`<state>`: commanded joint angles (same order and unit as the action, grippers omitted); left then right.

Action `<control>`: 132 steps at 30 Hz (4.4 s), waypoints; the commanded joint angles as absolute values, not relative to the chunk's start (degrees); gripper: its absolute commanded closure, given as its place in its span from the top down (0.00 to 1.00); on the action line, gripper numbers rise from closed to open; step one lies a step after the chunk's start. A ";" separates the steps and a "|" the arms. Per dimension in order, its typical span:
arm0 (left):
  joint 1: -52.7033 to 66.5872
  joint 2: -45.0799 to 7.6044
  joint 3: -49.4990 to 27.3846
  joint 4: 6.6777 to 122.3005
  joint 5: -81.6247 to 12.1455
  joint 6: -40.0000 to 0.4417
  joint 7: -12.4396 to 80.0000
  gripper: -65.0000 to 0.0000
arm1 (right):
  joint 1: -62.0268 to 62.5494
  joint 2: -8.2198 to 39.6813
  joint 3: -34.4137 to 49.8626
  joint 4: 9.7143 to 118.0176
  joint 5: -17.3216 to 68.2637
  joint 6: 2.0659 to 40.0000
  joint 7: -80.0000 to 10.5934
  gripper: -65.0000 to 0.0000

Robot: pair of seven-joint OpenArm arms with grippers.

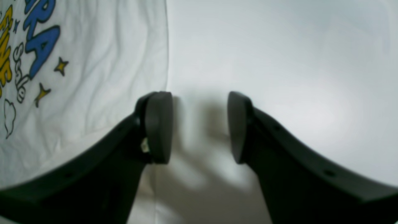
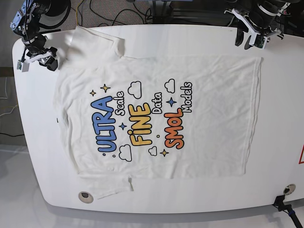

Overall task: Fold the T-shirt properly
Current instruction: 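Grasp the shirt's shoulder edges with the right and left grippers, then pull the grasped shoulders back, dragging the shirt toward the robot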

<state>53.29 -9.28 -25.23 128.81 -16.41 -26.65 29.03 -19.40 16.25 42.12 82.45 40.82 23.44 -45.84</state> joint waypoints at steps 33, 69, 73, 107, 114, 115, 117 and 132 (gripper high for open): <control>54.49 -8.99 -25.42 129.73 -16.86 -26.83 30.62 0.28 | -17.03 16.43 33.36 79.23 44.32 25.03 -48.50 0.29; 25.84 -21.06 -48.73 88.88 -59.50 -28.78 56.97 0.35 | -16.72 17.17 33.55 80.45 45.55 26.22 -46.73 0.00; 23.94 -21.39 -44.32 86.11 -58.49 -29.26 57.37 0.34 | -16.94 17.10 33.64 80.49 45.59 26.07 -46.68 0.00; 17.44 -21.75 -33.22 78.91 -55.93 -32.49 60.53 0.34 | -16.55 17.27 33.93 80.64 48.00 27.05 -46.42 0.03; 17.49 -21.84 -32.26 78.69 -55.95 -32.61 60.79 0.33 | -16.35 17.28 33.88 80.27 48.08 27.02 -46.86 0.03; 17.50 -21.84 -32.50 78.79 -55.92 -32.69 60.88 0.33 | -16.32 17.25 33.99 80.47 48.19 27.12 -46.68 0.03; 17.62 -21.88 -32.48 78.68 -56.08 -32.61 61.13 0.33 | -16.35 17.26 33.97 80.48 48.26 27.05 -46.75 0.03; 21.10 -21.96 -32.29 80.09 -56.24 -33.03 59.47 0.00 | -17.06 16.93 35.69 80.66 48.13 26.42 -49.60 0.00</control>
